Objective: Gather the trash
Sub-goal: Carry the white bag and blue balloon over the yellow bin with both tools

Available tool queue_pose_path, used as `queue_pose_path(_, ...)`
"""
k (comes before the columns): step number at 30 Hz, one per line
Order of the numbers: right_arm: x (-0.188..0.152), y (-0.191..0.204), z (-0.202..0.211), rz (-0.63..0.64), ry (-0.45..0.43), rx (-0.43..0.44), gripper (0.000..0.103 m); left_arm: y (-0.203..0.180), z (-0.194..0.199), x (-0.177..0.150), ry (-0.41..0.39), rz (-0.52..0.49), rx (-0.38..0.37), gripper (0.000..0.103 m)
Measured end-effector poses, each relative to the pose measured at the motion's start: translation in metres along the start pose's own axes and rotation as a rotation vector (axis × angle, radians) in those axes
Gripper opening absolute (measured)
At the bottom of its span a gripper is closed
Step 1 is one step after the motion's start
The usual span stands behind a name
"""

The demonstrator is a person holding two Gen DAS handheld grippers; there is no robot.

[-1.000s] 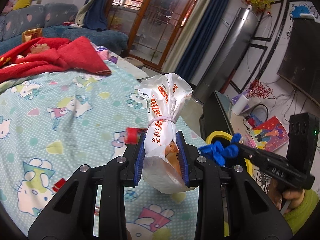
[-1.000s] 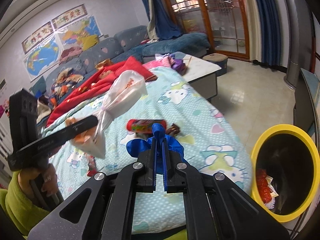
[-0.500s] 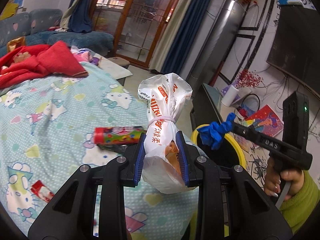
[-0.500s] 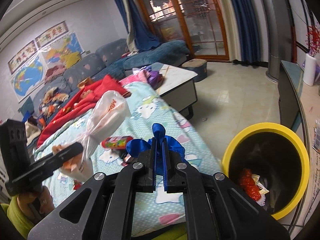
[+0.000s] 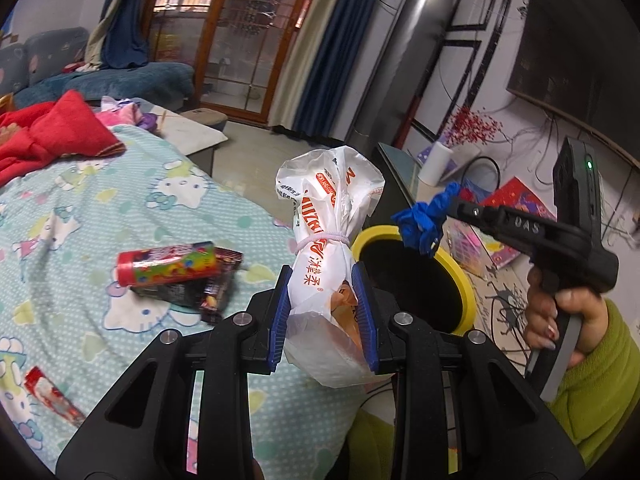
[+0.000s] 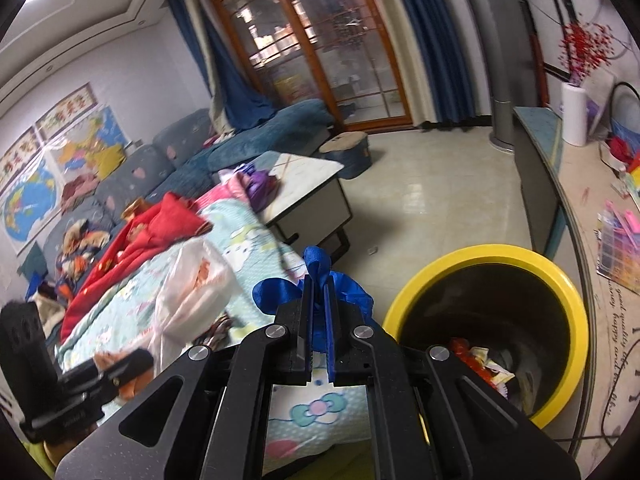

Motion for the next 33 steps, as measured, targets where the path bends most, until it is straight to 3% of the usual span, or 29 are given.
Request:
queue_pose_path(20, 0.004, -0.081, 0.028, -0.141, -0.089, -0.160, 0.005, -0.070, -0.044, -0.008, 0.069, -0.159, -0.092, 0.023)
queue_pose_path(33, -0.003, -0.131, 0.033, -0.261, -0.077, -0.228, 0.005, -0.110, -0.082, -0.013, 0.124, -0.244, -0.142, 0.023)
Point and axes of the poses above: each gripper's, at about its wrist camera, not at the fingertips, and z roughly against the way its jaws point, y to its left, x to its top, the point moved 1 cm from there along -z, roughly the way its jaws point, and after that the axes turned 7 degrees about x, right-handed, at the moved point
